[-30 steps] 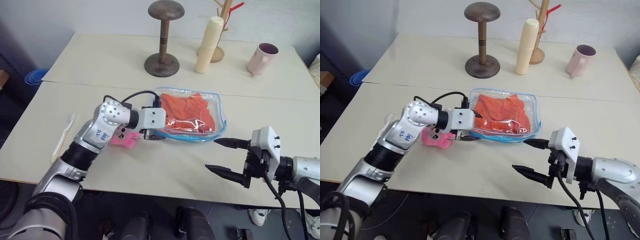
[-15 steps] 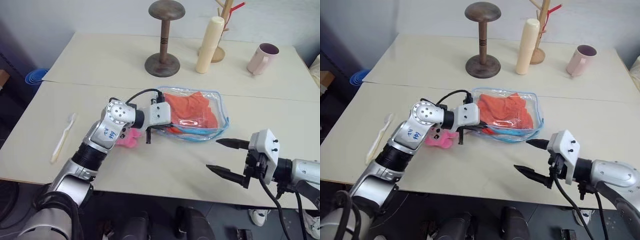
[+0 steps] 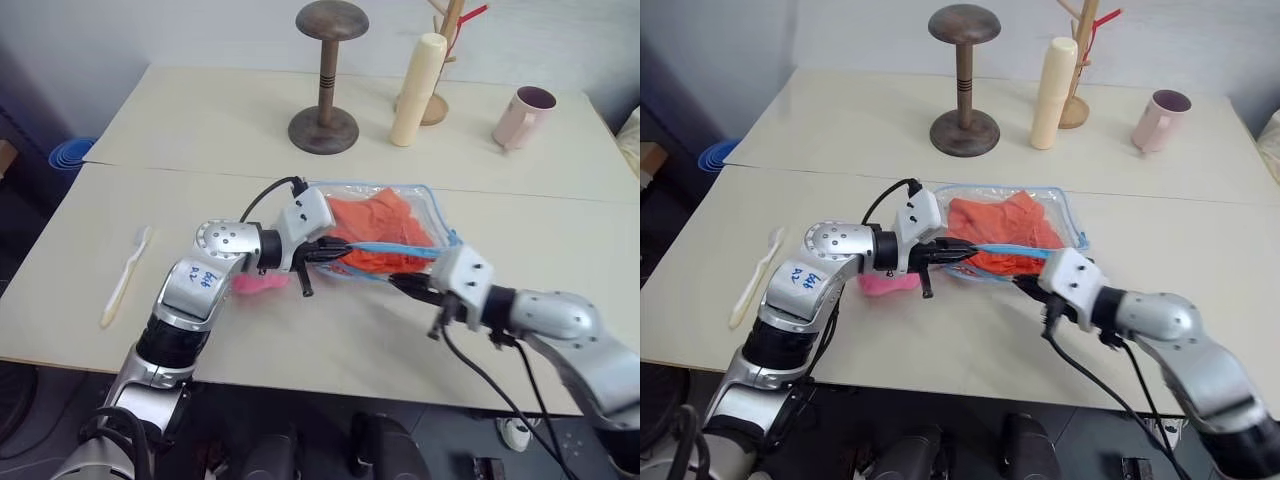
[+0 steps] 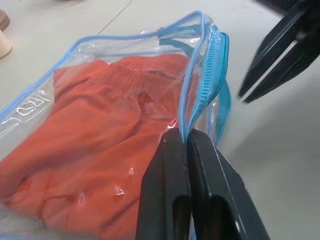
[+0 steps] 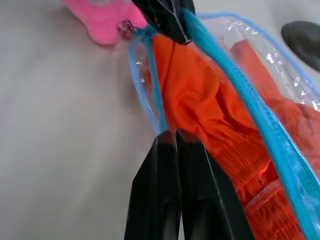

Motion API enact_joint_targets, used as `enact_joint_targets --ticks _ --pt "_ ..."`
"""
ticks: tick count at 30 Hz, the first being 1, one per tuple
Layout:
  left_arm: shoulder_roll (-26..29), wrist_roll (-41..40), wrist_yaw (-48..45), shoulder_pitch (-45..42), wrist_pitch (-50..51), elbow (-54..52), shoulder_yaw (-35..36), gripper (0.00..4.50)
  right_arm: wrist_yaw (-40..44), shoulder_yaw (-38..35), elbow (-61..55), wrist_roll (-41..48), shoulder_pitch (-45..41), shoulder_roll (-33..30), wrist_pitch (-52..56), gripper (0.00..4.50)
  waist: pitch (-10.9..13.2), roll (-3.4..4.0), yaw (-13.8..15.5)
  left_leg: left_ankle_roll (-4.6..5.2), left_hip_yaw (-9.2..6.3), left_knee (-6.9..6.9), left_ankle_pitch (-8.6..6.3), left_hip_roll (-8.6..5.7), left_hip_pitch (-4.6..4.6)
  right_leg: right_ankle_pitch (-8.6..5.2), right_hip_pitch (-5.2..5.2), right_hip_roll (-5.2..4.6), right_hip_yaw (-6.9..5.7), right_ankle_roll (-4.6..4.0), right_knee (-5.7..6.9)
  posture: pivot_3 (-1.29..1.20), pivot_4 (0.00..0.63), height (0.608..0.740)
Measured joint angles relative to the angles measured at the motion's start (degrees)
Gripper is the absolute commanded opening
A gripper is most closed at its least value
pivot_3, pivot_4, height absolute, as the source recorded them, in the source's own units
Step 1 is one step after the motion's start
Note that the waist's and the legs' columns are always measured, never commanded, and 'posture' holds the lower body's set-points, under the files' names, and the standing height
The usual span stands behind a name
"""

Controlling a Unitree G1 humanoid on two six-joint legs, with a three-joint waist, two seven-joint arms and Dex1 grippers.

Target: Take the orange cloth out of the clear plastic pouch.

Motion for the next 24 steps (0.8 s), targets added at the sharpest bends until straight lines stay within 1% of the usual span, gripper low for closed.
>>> enact_joint_targets --ticks 4,7,11,16,17,18,19,24 --pt "0.0 -0.4 1.3 0.3 0.4 -0.8 0.0 0.00 -2.0 3.6 5.9 -8.6 -2.4 2.0 -4.7 0.03 0.0 0.00 0.0 0.00 0.02 -0.01 0.00 -0.01 -0.01 0.00 0.00 0.00 0.00 0.00 0.00 0.00 0.150 0.740" --pt "0.0 -0.7 2.0 0.4 0.5 -1.8 -0.1 0.00 -3.1 4.9 10.0 -13.7 -3.4 3.2 -8.7 0.60 0.0 0.00 -0.1 0.00 0.02 -0.01 0.00 -0.01 -0.01 0.00 -0.01 0.00 0.00 0.00 0.00 0.00 0.150 0.740" --pt "0.0 -1.2 3.0 0.5 1.1 -2.0 -0.2 0.00 -3.1 5.9 11.9 -18.0 -3.4 3.5 -13.1 2.01 0.0 0.00 -0.1 0.00 0.02 -0.01 0.00 -0.01 -0.01 0.00 -0.01 0.00 0.00 0.00 0.00 0.00 0.150 0.740" --pt "0.1 -1.8 3.6 0.5 1.1 -2.0 -0.2 0.00 -3.8 5.9 12.1 -21.6 -3.4 4.6 -15.9 3.79 0.0 0.00 -0.4 -0.02 0.02 0.00 0.00 0.01 0.00 0.00 -0.02 0.02 0.01 0.00 0.02 0.00 0.150 0.740" --pt "0.1 -2.0 3.6 0.5 1.1 -2.0 -0.2 0.00 -4.1 5.9 12.1 -22.7 -3.4 4.6 -16.6 4.05 0.0 0.00 -0.4 -0.02 0.02 0.00 0.00 0.01 0.00 0.00 -0.02 0.02 0.01 0.00 0.02 0.00 0.150 0.740" --pt "0.2 -2.1 3.7 0.5 1.1 -2.0 -0.2 0.00 -4.5 5.9 12.3 -23.9 -3.5 4.7 -17.6 4.41 0.0 0.00 -0.5 -0.02 0.02 0.00 0.00 0.01 0.00 0.00 -0.02 0.02 0.01 0.00 0.02 0.00 0.150 0.740" --pt "0.2 -2.1 3.7 0.5 1.1 -2.0 -0.2 0.00 -5.0 5.9 12.6 -24.8 -3.6 4.8 -18.4 4.48 0.0 0.00 -0.5 -0.02 0.02 0.00 0.00 0.01 -0.01 0.00 -0.02 0.02 0.01 0.00 0.02 0.00 0.150 0.740" --pt "0.3 -2.1 4.2 0.5 0.8 -2.0 -0.3 0.00 -6.3 5.7 13.8 -28.0 -3.9 5.4 -21.5 4.48 0.0 0.00 -0.7 -0.02 0.02 0.00 0.01 0.01 0.00 0.00 -0.02 0.02 0.01 0.00 0.04 0.00 0.150 0.740"
